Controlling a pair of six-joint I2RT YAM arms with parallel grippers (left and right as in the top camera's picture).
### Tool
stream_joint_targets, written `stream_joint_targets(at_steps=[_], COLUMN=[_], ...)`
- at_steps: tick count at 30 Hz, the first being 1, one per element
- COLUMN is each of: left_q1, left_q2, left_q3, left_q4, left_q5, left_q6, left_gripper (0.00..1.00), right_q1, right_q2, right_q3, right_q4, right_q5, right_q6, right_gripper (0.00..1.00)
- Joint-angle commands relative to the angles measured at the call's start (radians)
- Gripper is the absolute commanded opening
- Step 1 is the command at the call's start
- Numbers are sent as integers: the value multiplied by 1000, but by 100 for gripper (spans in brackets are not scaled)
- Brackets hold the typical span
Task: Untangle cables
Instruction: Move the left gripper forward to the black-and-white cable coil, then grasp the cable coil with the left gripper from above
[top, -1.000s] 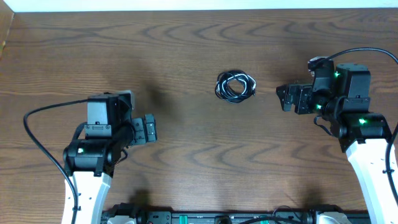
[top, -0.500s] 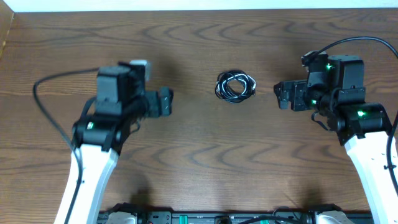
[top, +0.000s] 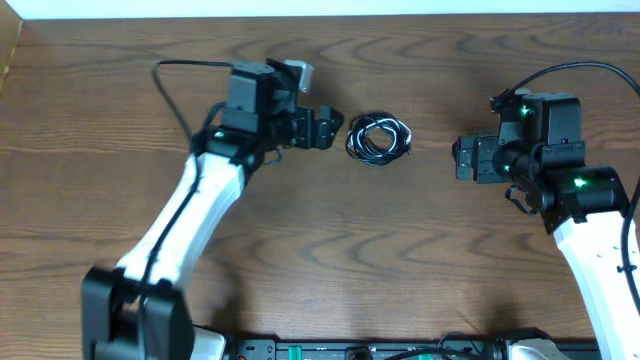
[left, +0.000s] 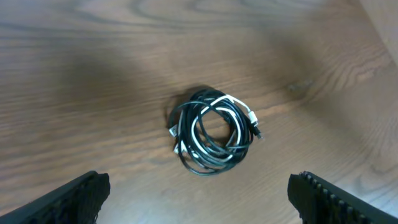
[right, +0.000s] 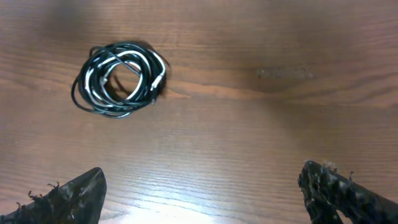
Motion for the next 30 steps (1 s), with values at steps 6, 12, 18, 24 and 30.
stream_joint_targets(at_steps=[6, 12, 18, 24, 30], left_q1=[-103, -165, -226, -267, -275], left_q2=[182, 246, 302, 365, 389], left_q3=[13, 13, 13, 13, 13], left_q4=[93, 198, 296, 300, 227], left_q5=[-147, -273, -413, -414, -414], left_q6=[-13, -23, -116, -133, -133], left_gripper=[97, 97, 96, 96, 72], right_q1=[7, 7, 7, 7, 7], right_q2=[2, 2, 2, 2, 2], right_q3=[18, 18, 18, 18, 18], right_q4=[-8, -21, -42, -59, -60], right_q5=[21, -6, -27, -27, -27], right_q6=[32, 37, 37, 37, 37], right_gripper=[97, 97, 96, 96, 96])
